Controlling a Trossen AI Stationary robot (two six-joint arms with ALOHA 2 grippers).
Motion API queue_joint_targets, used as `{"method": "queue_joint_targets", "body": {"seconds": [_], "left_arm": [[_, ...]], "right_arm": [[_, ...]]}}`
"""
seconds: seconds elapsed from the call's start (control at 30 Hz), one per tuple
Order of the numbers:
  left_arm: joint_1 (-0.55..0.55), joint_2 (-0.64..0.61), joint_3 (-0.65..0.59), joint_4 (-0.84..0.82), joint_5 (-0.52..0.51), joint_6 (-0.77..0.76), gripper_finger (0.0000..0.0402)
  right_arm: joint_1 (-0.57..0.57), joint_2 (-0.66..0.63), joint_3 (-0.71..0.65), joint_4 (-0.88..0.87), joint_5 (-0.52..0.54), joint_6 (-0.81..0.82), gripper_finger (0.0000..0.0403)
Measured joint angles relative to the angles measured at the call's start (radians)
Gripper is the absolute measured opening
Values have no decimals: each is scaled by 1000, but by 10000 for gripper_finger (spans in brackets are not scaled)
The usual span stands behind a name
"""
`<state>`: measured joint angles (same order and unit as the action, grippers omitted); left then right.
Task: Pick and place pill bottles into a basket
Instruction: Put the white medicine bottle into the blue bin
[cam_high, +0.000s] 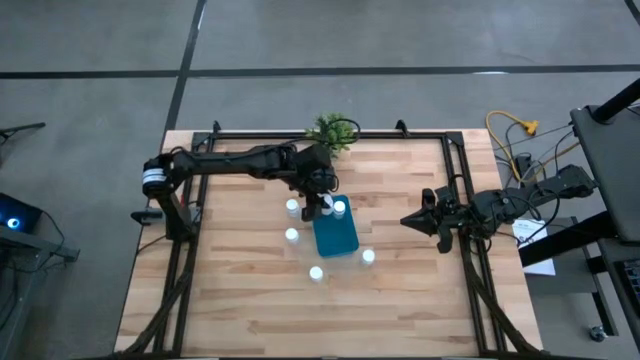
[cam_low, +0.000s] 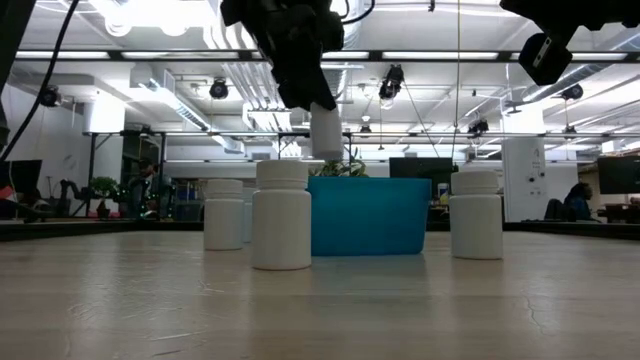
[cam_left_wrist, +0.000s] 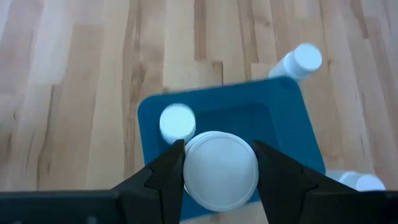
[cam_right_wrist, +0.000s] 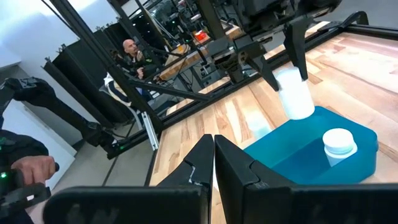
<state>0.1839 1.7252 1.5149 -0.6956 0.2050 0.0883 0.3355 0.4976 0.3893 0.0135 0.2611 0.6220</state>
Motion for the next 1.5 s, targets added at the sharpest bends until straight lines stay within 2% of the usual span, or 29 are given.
{"method": "queue_joint_targets", "body": {"seconds": [0.33,0.57,1.07,1.5], "left_arm": [[-1,0,-77,51,-1,-1,146],[-1,2,-132,146,0,-2,146],[-2,9,-209,203,-19,23,146],[-2,41,-216,250,-20,27,146]], "right_arm": [[0,0,0,0,-1,1,8],[0,0,0,0,-1,2,8],[0,1,0,5,-2,6,8],[0,0,0,12,-2,4,8]]}}
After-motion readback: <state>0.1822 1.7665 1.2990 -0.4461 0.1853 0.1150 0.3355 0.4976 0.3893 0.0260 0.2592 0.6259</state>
